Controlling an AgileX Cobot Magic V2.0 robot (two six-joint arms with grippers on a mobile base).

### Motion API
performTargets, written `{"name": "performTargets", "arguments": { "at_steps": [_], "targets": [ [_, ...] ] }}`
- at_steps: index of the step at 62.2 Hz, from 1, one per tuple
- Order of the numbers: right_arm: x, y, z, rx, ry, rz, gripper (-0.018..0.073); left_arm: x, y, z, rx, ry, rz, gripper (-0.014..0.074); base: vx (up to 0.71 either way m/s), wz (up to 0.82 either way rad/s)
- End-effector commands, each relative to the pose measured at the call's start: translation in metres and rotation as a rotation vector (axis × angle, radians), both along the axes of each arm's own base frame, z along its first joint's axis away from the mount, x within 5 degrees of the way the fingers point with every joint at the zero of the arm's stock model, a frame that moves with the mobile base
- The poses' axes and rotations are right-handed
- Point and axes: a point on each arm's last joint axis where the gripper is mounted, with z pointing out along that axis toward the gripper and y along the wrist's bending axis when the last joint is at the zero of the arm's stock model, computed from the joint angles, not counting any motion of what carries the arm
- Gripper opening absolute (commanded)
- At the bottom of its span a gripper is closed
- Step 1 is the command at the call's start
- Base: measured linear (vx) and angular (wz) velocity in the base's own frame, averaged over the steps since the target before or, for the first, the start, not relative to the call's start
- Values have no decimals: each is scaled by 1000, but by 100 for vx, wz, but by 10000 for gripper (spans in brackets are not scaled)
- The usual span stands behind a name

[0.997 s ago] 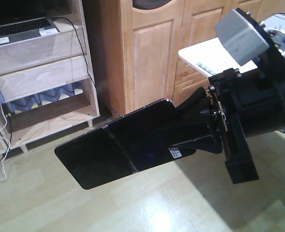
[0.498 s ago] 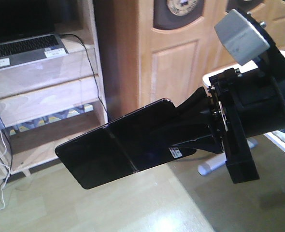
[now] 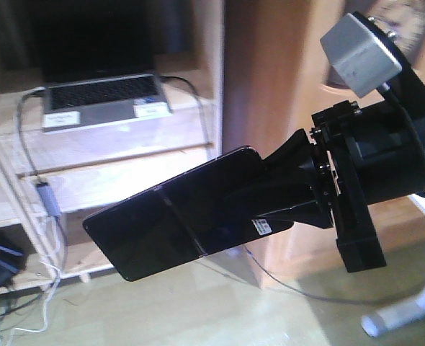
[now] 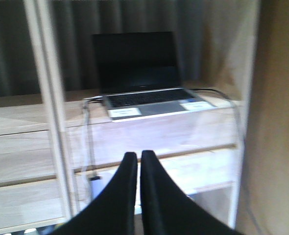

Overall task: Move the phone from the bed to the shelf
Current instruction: 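Hold the phone while the base drives up to the wooden shelf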

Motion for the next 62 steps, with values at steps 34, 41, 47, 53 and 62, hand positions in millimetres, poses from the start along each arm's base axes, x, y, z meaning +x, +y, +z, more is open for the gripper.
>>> {"name": "performTargets", "arguments": {
  "at_steps": [34,41,47,53,62],
  "targets": [
    [-12,0,18,85,-10,47,-2,-2,0,15,-16,-103,-2,1,33,32],
    [-12,0,18,85,-10,47,-2,-2,0,15,-16,-103,-2,1,30,10],
    [-12,0,18,85,-10,47,-2,-2,0,15,-16,-103,-2,1,29,8],
    [-12,0,18,85,-10,47,-2,-2,0,15,-16,-103,-2,1,28,8],
    [-12,0,18,85,-10,47,-2,-2,0,15,-16,-103,-2,1,27,7]
  ]
}}
